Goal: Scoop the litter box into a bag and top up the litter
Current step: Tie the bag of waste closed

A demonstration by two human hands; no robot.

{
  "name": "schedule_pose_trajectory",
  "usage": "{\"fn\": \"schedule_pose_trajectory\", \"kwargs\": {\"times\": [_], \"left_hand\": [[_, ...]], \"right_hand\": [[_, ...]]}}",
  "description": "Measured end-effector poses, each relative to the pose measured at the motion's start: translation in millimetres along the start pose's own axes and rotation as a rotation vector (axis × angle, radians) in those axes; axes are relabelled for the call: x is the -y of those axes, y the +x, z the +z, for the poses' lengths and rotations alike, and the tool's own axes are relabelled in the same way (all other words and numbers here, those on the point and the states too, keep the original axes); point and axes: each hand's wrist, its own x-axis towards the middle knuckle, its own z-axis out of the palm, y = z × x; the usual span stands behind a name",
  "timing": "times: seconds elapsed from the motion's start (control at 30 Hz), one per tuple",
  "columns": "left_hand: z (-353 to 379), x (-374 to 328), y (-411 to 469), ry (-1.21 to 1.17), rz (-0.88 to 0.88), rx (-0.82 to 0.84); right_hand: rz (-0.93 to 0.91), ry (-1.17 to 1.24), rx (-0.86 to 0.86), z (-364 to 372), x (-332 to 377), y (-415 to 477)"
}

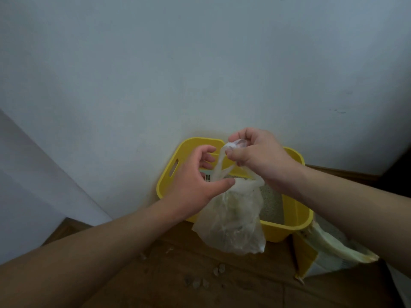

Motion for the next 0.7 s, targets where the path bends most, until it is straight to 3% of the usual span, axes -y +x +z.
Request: {"fn": "schedule_pose_trajectory", "kwargs": {"times": [0.3,0.7], "left_hand": [[-5.2,39.5,-31.3,-0.050,-0.097,0.310],[-0.3,37.7,-29.3,-0.109,-0.095,0.348]], "right_hand": [[-0.024,0.073,-0.018,-1.4,20.2,-1.8],[-0.122,0.260,-0.026,-7.5,68.0,-1.5]]}}
